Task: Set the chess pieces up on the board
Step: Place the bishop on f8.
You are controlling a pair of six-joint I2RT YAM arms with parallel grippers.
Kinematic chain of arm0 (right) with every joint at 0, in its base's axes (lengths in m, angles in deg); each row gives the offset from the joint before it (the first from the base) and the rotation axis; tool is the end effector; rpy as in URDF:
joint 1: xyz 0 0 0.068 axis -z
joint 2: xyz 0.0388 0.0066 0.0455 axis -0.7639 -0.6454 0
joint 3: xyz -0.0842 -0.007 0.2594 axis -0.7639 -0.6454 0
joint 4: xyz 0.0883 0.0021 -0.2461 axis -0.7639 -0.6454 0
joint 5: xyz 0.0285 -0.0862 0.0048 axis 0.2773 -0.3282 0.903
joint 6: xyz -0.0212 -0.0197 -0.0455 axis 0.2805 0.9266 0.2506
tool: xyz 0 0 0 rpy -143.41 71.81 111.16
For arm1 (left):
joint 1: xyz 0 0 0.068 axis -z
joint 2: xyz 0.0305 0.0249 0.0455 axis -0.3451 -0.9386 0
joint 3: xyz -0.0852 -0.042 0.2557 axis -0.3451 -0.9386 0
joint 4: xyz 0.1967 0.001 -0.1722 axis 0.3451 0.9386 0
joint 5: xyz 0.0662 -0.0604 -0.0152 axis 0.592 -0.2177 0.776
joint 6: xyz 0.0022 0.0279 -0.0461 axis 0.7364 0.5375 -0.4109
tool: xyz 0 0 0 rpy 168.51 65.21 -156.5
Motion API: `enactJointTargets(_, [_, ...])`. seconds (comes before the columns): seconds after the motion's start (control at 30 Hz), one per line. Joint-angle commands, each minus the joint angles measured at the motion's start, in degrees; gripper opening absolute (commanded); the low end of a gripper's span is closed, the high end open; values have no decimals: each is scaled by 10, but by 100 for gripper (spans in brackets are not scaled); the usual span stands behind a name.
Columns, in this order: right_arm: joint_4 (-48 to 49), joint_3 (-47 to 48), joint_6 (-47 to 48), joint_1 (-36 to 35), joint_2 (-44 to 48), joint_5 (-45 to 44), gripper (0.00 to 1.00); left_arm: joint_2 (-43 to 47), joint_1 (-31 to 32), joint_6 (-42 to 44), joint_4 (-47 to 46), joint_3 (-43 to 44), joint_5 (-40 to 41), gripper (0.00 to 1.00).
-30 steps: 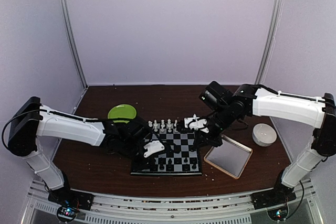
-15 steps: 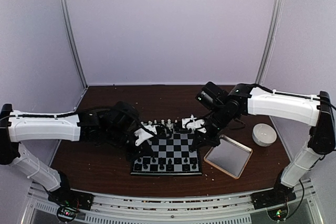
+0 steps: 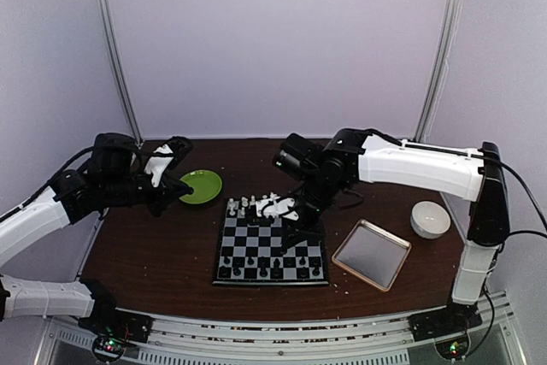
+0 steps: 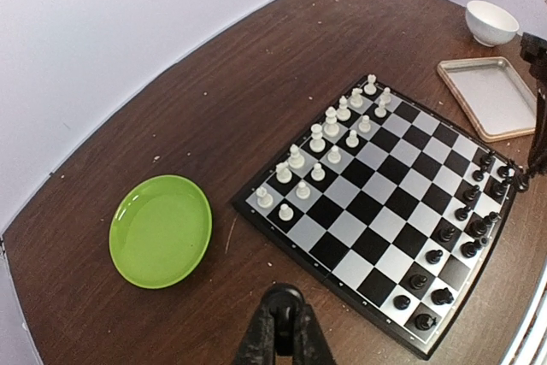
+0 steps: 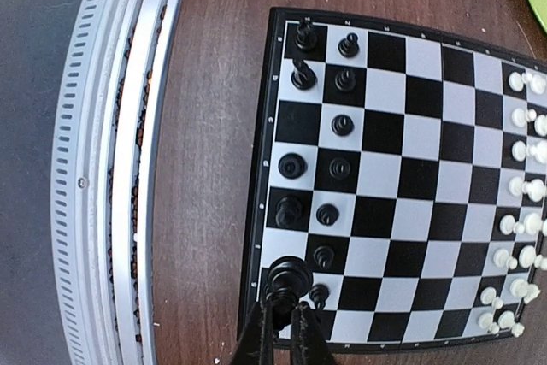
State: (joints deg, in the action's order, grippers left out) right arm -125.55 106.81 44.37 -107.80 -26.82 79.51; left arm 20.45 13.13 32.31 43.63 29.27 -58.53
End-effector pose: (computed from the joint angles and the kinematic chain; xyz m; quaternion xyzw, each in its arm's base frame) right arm 0.1885 0.3302 0.2784 -0.7192 0.6408 0.2435 0.1135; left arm 0.1735 -0.1208 0.3000 0.3301 0.8124 -0.1811 0.4453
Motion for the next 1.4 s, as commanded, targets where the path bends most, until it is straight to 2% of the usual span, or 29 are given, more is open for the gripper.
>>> enactJointTargets(0.0, [-58,102,0,-34,-69,-32,3,14,-17,-9,-28,-12,-1,0])
enactJointTargets(0.2, [-119,243,-15,-58,-190,-45,2,34,-17,-5,-27,-21,26,0])
enactJointTargets(0.37, [-141,298,-26,-65,-244,-44,2,39,-18,-2,-27,-20,30,0])
enactJointTargets(1.37, [-132,355,-36,-75,-337,-61,3,48,-19,4,-24,-22,26,0])
